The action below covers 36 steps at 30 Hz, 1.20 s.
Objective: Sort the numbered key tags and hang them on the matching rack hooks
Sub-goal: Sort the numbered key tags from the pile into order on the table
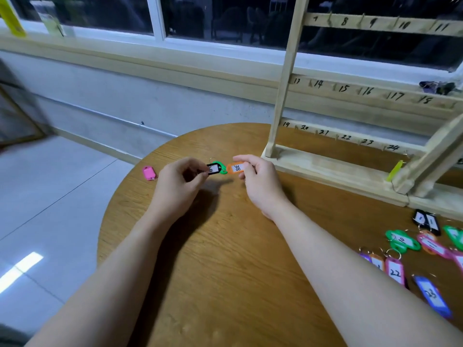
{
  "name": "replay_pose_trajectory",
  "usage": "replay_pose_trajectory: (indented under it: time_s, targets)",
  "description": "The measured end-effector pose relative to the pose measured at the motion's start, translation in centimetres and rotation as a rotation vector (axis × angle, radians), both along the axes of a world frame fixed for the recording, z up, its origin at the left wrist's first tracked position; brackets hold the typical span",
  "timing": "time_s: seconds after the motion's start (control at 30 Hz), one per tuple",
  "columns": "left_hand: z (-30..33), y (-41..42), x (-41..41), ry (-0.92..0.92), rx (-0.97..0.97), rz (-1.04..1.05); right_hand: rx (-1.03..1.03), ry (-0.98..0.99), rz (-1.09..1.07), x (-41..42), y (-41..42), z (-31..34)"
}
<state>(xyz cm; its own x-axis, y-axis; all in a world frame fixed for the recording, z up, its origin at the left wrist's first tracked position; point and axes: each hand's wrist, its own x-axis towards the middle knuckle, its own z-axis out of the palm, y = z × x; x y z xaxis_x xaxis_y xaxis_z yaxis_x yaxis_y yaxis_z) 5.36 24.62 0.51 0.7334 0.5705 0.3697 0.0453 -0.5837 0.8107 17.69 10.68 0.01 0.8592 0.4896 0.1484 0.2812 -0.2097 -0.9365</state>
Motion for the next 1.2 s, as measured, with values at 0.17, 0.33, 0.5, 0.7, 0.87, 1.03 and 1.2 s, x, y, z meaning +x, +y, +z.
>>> replay_pose_trajectory:
  time_s: [0.17,0.33,0.5,0.7,0.87,1.03,1.2]
  targets:
    - [0.1,0.2,0.0,0.003,-0.127,-0.018,-0.032,-0.028,0.029,-0.3,0.1,-0.1]
    - [0.7,0.1,-0.2,-0.007,-0.230,-0.053,-0.028,-0.026,0.034,-0.4,-0.1,0.0]
    - [0.7,-0.4,-0.3,0.096,-0.261,-0.162,-0.006,-0.008,0.050,-0.7,-0.4,0.4]
    - [1.4,-2.6,-1.3,0.177,-0.194,-0.231,-0.090,-0.075,0.095,-1.1,-3.9,3.1]
    - [2.7,-7.0,-1.5,0.092,-0.223,-0.254,-0.048,-0.096,0.086,-0.9,-13.0,9.1]
    - [4.9,-12.7,-0.4,0.055,-0.111,-0.313,-0.111,-0.145,-0.032,-0.9,-23.4,11.6]
    - [5.7,-18.8,1.7,0.149,0.068,-0.376,-0.134,-0.100,-0.156,-2.6,-30.2,10.5]
